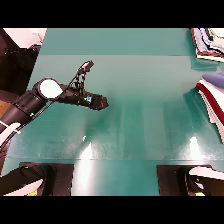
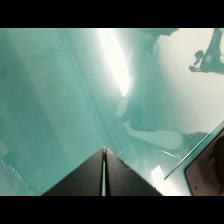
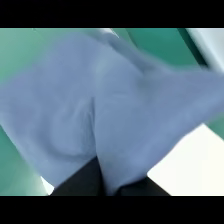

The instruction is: Fold the shirts.

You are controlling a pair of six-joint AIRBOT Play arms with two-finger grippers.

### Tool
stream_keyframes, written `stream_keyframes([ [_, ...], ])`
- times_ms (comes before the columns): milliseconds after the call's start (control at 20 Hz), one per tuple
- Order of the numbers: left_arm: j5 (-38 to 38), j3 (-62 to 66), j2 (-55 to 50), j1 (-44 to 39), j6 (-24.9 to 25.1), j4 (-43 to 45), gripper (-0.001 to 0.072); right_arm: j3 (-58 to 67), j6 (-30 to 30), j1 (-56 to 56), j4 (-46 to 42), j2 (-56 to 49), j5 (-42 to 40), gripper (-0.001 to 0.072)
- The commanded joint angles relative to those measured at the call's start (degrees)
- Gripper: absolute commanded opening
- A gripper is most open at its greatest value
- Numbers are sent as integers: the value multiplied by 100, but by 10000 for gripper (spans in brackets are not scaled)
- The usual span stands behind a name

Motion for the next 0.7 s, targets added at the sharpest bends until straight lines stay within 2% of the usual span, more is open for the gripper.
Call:
stream_keyframes([
  [0,-70,-2,0,-2,81,-2,30,-1117,94,-496,-490,553,103,251],
  [50,-90,-2,0,-2,96,0,31,-1397,90,-669,-520,691,94,274],
  [100,-120,-2,0,-2,184,-2,30,-1657,90,-861,-511,826,63,351],
  [150,-155,-2,0,-2,208,-2,30,-1875,92,-1034,-496,944,-35,475],
  [200,-184,-2,0,-2,208,-2,31,-2065,92,-1193,-428,1051,-105,494],
  [400,-157,-2,0,-2,208,-4,31,-2341,92,-1088,629,1207,-315,491],
  [550,-201,-2,0,-2,203,-55,31,-2339,92,-323,1738,1207,-337,490],
  [650,-98,-2,0,-2,203,-55,31,-2339,90,435,2168,1207,-372,481],
])
